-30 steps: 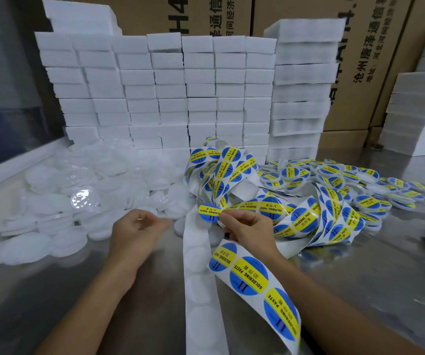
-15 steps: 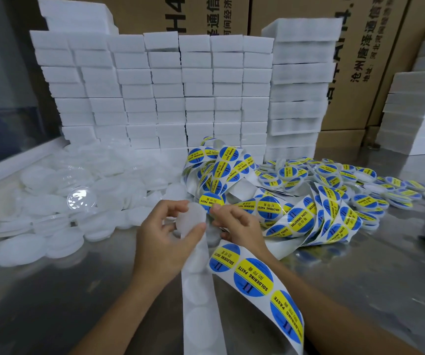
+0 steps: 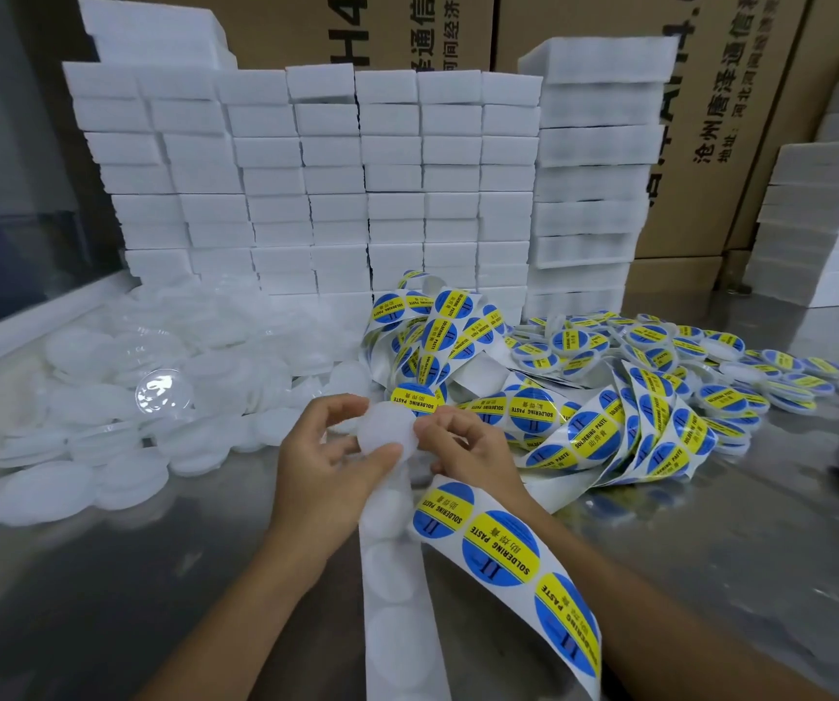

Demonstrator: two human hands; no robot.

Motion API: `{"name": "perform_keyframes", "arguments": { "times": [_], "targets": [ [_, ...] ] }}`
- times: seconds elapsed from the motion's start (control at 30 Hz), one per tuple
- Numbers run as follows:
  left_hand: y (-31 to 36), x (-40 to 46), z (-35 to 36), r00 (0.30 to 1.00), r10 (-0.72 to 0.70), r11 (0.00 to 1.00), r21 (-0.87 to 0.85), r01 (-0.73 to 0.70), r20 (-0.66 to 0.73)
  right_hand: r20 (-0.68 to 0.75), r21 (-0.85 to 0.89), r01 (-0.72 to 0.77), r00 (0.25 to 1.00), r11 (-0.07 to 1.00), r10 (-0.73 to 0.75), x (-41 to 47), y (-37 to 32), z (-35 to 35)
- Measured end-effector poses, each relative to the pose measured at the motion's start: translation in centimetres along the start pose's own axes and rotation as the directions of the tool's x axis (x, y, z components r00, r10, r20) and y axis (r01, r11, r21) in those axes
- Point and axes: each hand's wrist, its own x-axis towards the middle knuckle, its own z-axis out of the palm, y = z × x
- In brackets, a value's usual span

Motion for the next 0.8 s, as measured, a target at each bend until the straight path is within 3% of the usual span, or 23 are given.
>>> {"name": "perform_keyframes", "arguments": {
  "times": [0.1,0.2,0.43,0.8],
  "targets": [
    [-0.2,0.6,-0.4,0.969,-0.238,0.924,-0.293,0.246,0.064,-0.007,0.031,0.002,1.0,1.0,-0.002,-0.1,0.1,0.0],
    [-0.4,0.8,-0.7,0.944,-0.316,0.849,-0.415,0.327,0.098,-0.031,0.068,-0.003,1.0,0.998,0.005,-0.1,0.3,-0.1],
    [-1.3,1.2,-1.2,0.917,-0.398,0.788,-0.497,0.365,0.042,-0.076,0.281,-0.175,0.976,0.944,0.204,0.2,-0.2,-1.3],
    [-2.0,1.4,-1.5,0.912,-0.409,0.793,-0.483,0.371,0.03,0.0,0.283,-0.305,0.948,0.909,0.318,0.5,-0.7,-1.3]
  ]
}}
